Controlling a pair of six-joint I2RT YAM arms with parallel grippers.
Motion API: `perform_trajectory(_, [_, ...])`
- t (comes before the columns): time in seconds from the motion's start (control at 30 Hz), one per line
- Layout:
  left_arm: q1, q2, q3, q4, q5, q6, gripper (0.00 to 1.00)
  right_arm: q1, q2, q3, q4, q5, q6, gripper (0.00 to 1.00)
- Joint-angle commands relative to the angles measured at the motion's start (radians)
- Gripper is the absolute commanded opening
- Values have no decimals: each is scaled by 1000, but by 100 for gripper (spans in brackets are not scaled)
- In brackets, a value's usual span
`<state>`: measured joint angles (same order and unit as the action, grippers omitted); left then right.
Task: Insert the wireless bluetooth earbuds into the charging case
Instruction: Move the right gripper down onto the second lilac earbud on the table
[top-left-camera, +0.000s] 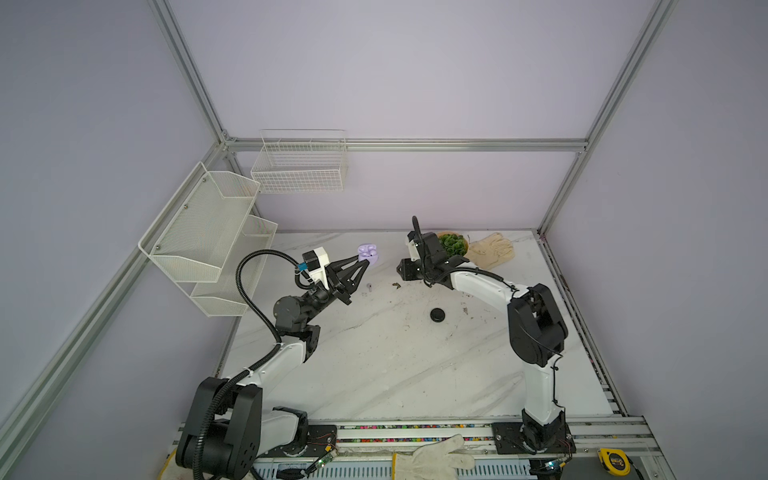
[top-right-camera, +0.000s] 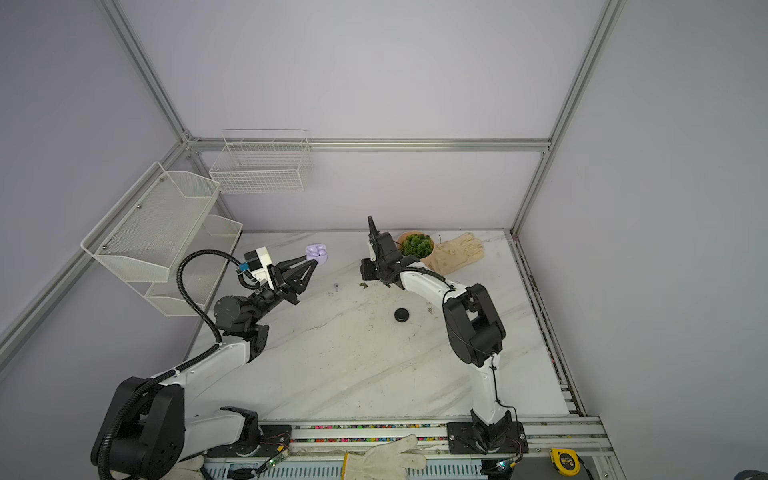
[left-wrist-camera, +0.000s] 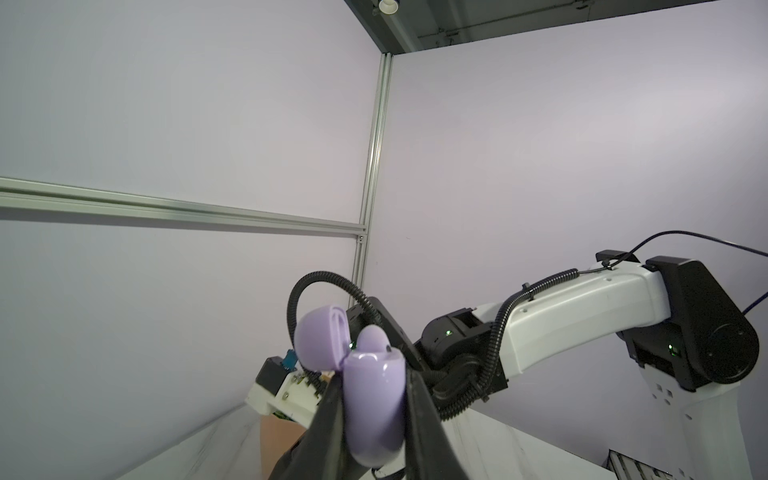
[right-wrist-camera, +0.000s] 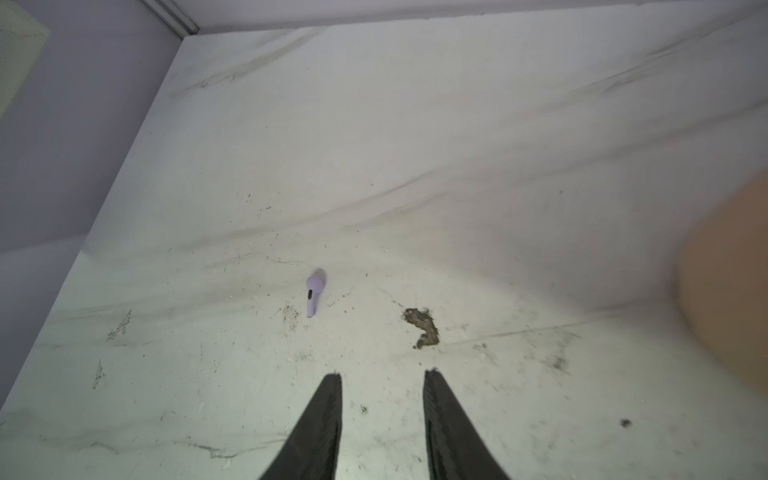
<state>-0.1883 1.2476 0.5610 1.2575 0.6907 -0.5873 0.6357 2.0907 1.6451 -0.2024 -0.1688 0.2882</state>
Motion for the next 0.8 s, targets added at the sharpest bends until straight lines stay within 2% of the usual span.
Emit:
perform_trajectory(0.0, [13, -1, 1, -7, 17, 10, 0, 53, 82, 117, 29, 28, 14, 38])
perform_trajectory(0.3, [19, 14, -8, 4, 23, -9, 0, 112, 279, 311, -22, 43, -37, 45])
perform_trajectory(0.77, [18, 18, -15, 8, 21, -19, 0, 144, 430, 493, -120, 115, -101, 46])
